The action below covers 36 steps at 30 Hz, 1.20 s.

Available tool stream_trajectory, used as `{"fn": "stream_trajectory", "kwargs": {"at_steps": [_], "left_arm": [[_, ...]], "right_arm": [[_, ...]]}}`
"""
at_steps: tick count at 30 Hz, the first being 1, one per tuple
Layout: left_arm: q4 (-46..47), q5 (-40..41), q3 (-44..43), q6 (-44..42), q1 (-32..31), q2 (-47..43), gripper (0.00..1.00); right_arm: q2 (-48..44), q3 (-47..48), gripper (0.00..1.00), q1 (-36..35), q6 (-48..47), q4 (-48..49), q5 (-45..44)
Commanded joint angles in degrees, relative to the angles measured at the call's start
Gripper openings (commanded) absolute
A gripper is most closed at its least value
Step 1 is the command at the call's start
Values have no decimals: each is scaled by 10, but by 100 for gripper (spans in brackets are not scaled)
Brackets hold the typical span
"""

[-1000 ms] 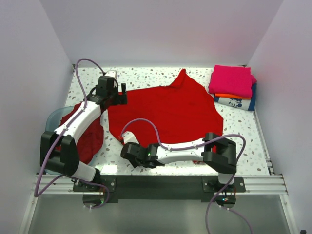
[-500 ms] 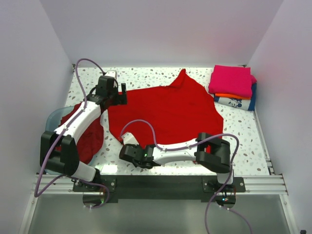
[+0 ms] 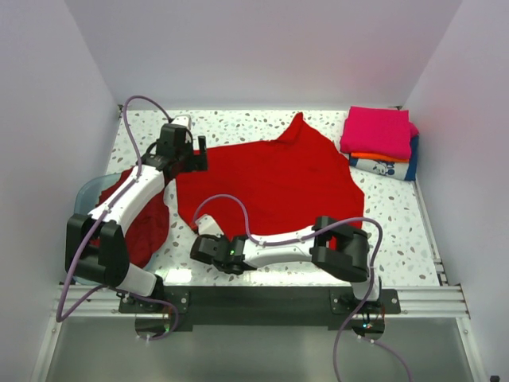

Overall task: Fold and stack the t-shirts
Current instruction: Flatten the tshirt out

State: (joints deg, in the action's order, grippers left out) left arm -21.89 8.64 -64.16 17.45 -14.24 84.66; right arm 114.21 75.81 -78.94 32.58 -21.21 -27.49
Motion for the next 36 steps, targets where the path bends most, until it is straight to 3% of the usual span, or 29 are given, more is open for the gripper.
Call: {"fn": "stream_trajectory", "kwargs": {"at_steps": [1, 13, 24, 25, 26, 28, 29, 32, 36], "left_arm": [[17, -12, -8, 8, 5, -20, 100], [21, -58, -8, 21, 5, -21, 100], [23, -54, -5, 18, 5, -27, 100], [22, -50, -4, 16, 4, -27, 100], [21, -37, -4, 14, 3, -28, 100], [21, -12, 3, 10, -12, -38, 100], [20, 38, 5, 3, -24, -42, 100], [2, 126, 13, -3, -90, -53, 100], [-36, 136, 44, 66, -161, -73, 100]], "right_arm": [[-49, 31, 0, 12, 2, -22, -8], [-174, 0, 0, 138, -1, -52, 62], [-111, 84, 1, 240, -43, -113, 44], [-107, 87, 10, 240, -43, -118, 39], [-107, 89, 36, 239, -38, -125, 34], [-118, 82, 50, 240, -31, -130, 32], [-124, 78, 57, 241, -28, -132, 30], [-165, 48, 63, 251, -16, -135, 31], [-256, -25, 65, 293, -12, -120, 50]]}}
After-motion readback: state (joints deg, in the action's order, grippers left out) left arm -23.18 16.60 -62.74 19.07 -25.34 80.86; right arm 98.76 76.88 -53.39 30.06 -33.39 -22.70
